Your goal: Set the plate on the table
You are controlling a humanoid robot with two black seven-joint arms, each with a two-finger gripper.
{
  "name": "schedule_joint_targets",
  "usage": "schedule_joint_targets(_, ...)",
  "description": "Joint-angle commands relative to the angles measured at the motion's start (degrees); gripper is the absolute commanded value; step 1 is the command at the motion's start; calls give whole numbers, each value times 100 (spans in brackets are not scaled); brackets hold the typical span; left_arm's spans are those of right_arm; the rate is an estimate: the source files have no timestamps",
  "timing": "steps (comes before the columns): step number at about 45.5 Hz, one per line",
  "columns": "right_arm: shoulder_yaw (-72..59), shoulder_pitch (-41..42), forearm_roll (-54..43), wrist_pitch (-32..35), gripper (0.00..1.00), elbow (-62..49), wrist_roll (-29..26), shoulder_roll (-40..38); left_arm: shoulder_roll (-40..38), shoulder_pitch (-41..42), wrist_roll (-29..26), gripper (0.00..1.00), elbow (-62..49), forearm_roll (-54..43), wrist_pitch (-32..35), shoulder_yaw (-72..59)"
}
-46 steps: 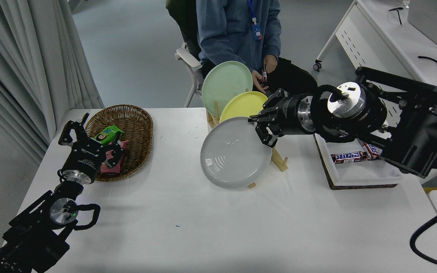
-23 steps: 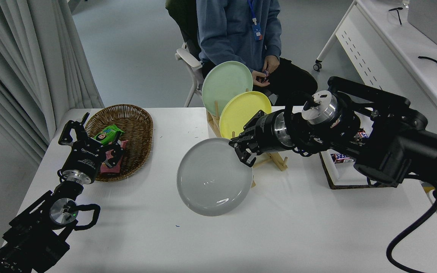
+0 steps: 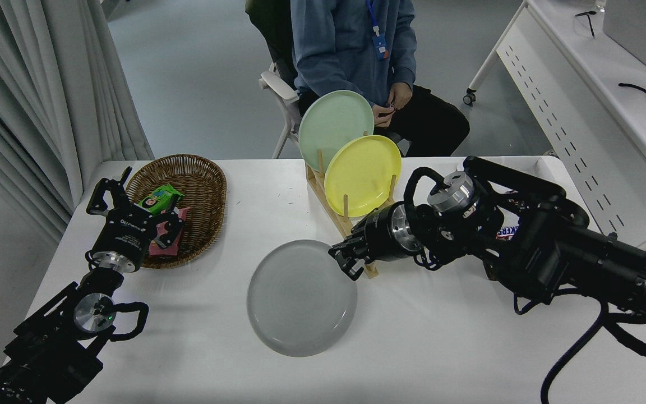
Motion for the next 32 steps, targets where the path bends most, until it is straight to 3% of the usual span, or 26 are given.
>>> schedule_joint_targets(1,85,-156,100,-4,0,-1297,-9,695,0,-9,0,100,-2,0,0,-2)
schedule_joint_targets(32,59,-516,707,-4,0,-1703,-17,880,0,0,0,100,6,0,0,-2)
